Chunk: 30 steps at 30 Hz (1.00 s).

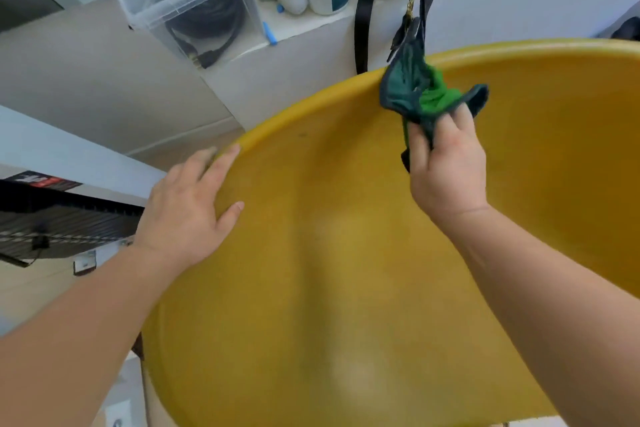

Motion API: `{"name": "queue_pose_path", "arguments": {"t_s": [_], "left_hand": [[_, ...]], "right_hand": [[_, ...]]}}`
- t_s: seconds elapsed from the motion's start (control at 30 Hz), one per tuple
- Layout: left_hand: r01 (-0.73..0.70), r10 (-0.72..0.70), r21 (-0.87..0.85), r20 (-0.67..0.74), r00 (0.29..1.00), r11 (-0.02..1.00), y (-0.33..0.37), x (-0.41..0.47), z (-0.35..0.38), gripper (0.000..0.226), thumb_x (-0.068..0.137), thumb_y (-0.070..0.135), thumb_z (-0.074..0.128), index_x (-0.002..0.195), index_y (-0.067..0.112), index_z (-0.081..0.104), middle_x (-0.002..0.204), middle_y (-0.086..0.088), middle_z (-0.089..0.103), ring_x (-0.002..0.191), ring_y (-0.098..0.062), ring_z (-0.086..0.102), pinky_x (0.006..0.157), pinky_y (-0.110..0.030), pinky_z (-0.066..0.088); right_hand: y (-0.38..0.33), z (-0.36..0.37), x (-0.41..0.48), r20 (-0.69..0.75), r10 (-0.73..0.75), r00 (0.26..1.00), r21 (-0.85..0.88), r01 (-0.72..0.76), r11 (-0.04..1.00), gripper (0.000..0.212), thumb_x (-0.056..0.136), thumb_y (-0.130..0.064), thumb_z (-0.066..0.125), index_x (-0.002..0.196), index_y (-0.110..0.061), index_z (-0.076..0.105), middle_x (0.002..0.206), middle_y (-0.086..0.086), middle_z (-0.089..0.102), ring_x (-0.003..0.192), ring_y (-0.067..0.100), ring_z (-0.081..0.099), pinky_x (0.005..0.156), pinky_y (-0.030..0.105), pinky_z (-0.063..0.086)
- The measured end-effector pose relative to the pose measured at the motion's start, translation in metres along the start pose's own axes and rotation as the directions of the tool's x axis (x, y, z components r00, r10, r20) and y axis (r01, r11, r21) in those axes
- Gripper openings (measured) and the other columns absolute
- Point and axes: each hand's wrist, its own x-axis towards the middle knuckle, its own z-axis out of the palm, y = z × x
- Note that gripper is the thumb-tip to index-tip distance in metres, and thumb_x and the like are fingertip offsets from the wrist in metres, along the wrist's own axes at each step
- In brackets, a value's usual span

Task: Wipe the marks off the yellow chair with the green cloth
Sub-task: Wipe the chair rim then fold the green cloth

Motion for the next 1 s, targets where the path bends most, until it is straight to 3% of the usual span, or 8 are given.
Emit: {"name": "queue_pose_path", "arguments": {"t_s": [0.13, 0.3, 0.4, 0.47, 0.57, 0.67, 0.83, 1.0], "left_hand": [[0.007, -0.011, -0.147, -0.024, 1.0, 0.989, -0.007, -0.005, 0.005, 0.083, 0.088, 0.051, 0.059, 0.155, 0.035, 0.013, 0.146, -0.005, 0.038, 0.128, -0.031, 0.042, 0.104, -0.049, 0.041], [-0.018, 0.014, -0.121, -0.035, 0.999, 0.992, -0.006, -0.007, 0.004, 0.081, 0.09, 0.053, 0.055, 0.155, 0.036, 0.009, 0.144, -0.004, 0.04, 0.126, -0.028, 0.043, 0.098, -0.046, 0.043], [-0.032, 0.027, -0.158, -0.031, 0.999, 0.987, -0.009, -0.006, 0.006, 0.076, 0.093, 0.046, 0.052, 0.156, 0.034, 0.011, 0.144, -0.005, 0.041, 0.127, -0.027, 0.043, 0.1, -0.046, 0.042], [-0.043, 0.038, -0.213, -0.031, 0.999, 0.976, -0.008, -0.006, 0.005, 0.073, 0.091, 0.044, 0.048, 0.156, 0.033, 0.015, 0.144, -0.004, 0.042, 0.129, -0.025, 0.042, 0.102, -0.044, 0.039], [-0.051, 0.045, -0.25, -0.027, 0.999, 0.967, -0.01, -0.005, 0.005, 0.075, 0.084, 0.038, 0.045, 0.155, 0.03, 0.02, 0.145, -0.005, 0.042, 0.129, -0.023, 0.041, 0.103, -0.043, 0.039], [-0.084, 0.074, -0.28, -0.044, 0.996, 0.956, -0.014, -0.005, 0.006, 0.074, 0.082, 0.028, 0.041, 0.154, 0.027, 0.024, 0.145, -0.005, 0.042, 0.13, -0.022, 0.04, 0.105, -0.04, 0.037], [-0.134, 0.109, -0.374, -0.088, 0.99, 0.918, -0.019, -0.005, 0.006, 0.069, 0.084, 0.018, 0.035, 0.153, 0.021, 0.032, 0.141, -0.008, 0.047, 0.128, -0.015, 0.04, 0.102, 0.001, 0.016], [-0.152, 0.117, -0.385, -0.113, 0.987, 0.91, -0.02, -0.005, 0.006, 0.071, 0.081, 0.012, 0.037, 0.151, 0.017, 0.036, 0.134, -0.011, 0.05, 0.121, -0.018, 0.044, 0.1, 0.001, 0.019]], "right_hand": [[-0.041, 0.055, -0.056, 0.134, 0.326, 0.936, 0.265, -0.351, 0.898, 0.044, 0.106, -0.041, 0.038, 0.136, -0.014, 0.055, 0.116, -0.002, 0.057, 0.103, 0.014, 0.051, 0.088, 0.029, 0.04], [-0.078, 0.106, -0.071, 0.312, 0.648, 0.695, 0.537, -0.692, 0.483, 0.034, 0.109, -0.039, 0.034, 0.107, -0.018, 0.062, 0.082, -0.009, 0.055, 0.077, 0.01, 0.053, 0.078, 0.032, 0.042], [-0.098, 0.127, -0.059, 0.203, 0.576, 0.792, 0.617, -0.56, 0.553, 0.035, 0.104, -0.042, 0.032, 0.099, -0.018, 0.058, 0.101, 0.004, 0.062, 0.095, 0.021, 0.058, 0.09, 0.043, 0.047], [-0.108, 0.139, -0.049, 0.175, 0.486, 0.856, 0.565, -0.492, 0.662, 0.054, 0.099, -0.045, 0.029, 0.131, -0.015, 0.059, 0.138, 0.009, 0.052, 0.129, 0.023, 0.047, 0.113, 0.041, 0.035], [-0.119, 0.157, -0.039, 0.109, 0.466, 0.878, 0.333, -0.474, 0.815, 0.073, 0.098, -0.05, 0.024, 0.161, -0.014, 0.021, 0.163, 0.008, 0.022, 0.154, 0.026, 0.01, 0.123, 0.045, 0.011], [-0.131, 0.175, -0.053, 0.179, 0.4, 0.899, 0.474, -0.435, 0.766, 0.081, 0.099, -0.06, 0.024, 0.162, -0.013, 0.004, 0.169, 0.008, -0.007, 0.156, 0.024, -0.004, 0.127, 0.044, 0.004], [-0.141, 0.182, -0.101, 0.4, 0.161, 0.902, 0.405, -0.332, 0.852, 0.085, 0.094, -0.065, 0.012, 0.163, -0.016, 0.001, 0.171, 0.005, -0.01, 0.157, 0.015, -0.008, 0.127, 0.04, 0.003], [-0.117, 0.169, -0.028, 0.229, 0.442, 0.867, 0.479, -0.496, 0.724, 0.084, 0.097, -0.059, 0.02, 0.16, -0.011, -0.008, 0.169, 0.006, -0.017, 0.155, 0.016, -0.019, 0.126, 0.041, -0.007]]}}
